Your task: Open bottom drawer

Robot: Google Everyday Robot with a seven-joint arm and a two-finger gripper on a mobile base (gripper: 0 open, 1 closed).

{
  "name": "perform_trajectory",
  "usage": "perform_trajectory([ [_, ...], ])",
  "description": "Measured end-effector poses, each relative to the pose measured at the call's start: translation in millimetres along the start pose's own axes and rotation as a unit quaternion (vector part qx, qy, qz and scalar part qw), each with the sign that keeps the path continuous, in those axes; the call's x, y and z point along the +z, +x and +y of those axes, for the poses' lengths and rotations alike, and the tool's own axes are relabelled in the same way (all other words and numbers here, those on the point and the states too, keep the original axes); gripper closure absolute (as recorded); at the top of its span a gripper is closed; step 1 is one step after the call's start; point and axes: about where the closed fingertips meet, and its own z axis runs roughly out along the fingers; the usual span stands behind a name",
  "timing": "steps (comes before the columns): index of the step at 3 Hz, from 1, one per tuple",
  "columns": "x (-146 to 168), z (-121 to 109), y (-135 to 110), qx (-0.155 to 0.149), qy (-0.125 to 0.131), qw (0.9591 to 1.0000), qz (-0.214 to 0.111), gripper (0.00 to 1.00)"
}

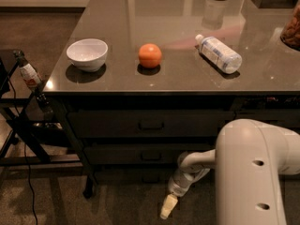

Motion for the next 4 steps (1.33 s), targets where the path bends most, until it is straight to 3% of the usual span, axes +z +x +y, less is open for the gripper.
perform_trajectory([
  [2, 4, -54, 15, 0.024, 0.055, 0.9982, 0.002, 0.00],
  [3, 4, -54, 15, 0.024, 0.055, 0.9982, 0.002, 0.00],
  [4, 6, -71, 14, 0.033, 0.078, 0.9964, -0.004, 0.00],
])
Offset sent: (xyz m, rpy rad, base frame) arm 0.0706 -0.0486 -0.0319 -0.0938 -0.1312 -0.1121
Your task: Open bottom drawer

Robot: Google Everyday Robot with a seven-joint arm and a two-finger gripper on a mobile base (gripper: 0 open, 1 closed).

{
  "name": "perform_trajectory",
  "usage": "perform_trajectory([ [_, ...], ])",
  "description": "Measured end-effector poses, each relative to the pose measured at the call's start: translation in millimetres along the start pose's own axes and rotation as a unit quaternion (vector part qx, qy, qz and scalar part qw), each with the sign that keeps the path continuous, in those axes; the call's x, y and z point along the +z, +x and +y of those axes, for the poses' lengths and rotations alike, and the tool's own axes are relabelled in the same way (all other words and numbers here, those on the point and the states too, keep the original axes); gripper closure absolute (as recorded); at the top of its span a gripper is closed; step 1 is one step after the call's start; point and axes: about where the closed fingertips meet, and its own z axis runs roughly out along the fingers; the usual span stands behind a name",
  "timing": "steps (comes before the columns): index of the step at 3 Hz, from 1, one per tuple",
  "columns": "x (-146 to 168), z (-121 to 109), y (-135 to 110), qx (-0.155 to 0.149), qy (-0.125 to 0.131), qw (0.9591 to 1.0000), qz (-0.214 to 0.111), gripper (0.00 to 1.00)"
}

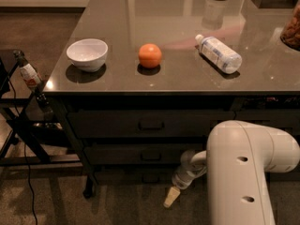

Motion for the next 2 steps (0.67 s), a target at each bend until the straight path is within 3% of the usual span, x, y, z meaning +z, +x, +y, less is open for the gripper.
perform_trajectory([
  [2, 2, -34, -2, 0.023, 0.045, 0.9987, -0.006, 0.00],
])
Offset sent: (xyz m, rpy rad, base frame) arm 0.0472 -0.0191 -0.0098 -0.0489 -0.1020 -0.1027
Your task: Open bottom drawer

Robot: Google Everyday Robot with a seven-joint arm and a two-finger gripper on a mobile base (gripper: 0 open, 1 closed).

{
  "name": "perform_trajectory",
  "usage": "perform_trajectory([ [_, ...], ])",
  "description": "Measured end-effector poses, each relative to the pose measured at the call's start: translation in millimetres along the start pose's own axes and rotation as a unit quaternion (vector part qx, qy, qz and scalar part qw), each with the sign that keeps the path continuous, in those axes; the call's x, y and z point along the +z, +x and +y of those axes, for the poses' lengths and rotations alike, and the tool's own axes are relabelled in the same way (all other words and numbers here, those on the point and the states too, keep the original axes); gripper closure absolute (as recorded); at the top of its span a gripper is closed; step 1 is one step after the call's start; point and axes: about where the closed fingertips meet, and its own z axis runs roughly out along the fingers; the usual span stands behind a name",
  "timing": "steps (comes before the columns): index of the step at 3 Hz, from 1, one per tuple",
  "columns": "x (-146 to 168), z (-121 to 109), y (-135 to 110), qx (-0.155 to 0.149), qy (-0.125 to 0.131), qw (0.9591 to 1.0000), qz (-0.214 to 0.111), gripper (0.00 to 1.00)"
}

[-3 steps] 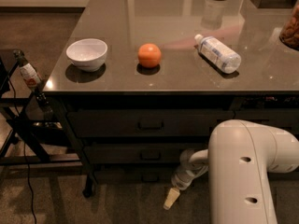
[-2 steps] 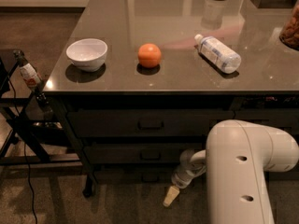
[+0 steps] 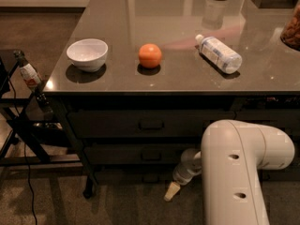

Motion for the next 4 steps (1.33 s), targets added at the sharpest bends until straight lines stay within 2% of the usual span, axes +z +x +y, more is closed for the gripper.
perform_trajectory([
  [1, 9, -6, 2, 0.006, 0.007, 0.9999, 0.006, 0.00],
  [2, 27, -7, 12, 0.013, -0.001, 0.9997, 0.021, 0.00],
  [4, 36, -2, 14, 0.010, -0.014, 0.9995, 0.026, 0.00],
])
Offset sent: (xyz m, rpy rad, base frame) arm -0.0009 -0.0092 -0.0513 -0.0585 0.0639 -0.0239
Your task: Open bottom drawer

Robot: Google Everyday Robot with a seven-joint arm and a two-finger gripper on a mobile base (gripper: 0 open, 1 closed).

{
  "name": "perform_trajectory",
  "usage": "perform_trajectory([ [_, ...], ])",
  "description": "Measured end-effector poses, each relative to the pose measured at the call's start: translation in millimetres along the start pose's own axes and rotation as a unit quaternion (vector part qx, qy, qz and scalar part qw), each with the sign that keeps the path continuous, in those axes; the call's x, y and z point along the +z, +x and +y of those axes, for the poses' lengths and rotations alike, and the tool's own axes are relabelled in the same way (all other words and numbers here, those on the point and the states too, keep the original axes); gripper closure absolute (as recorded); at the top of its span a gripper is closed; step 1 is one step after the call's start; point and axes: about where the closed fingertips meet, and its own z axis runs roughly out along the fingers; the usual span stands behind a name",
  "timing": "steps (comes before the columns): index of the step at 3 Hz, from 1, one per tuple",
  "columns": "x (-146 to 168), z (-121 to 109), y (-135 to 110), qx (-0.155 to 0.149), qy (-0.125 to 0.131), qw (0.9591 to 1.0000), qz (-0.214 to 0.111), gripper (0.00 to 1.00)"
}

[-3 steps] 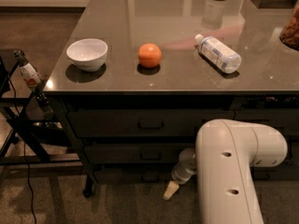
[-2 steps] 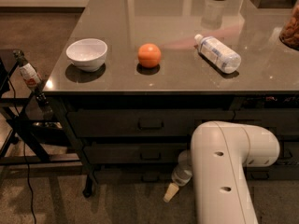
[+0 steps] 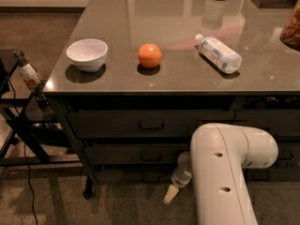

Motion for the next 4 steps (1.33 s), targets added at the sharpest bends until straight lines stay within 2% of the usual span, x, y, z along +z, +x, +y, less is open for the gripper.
perform_trajectory([
  [2, -3, 8, 4, -0.003, -0.010, 0.9999, 0.003, 0.00],
  [3, -11, 48, 42, -0.003, -0.052, 0.9984, 0.022, 0.00],
  [4, -10, 47, 39, -0.004, -0.048, 0.9986, 0.020, 0.00],
])
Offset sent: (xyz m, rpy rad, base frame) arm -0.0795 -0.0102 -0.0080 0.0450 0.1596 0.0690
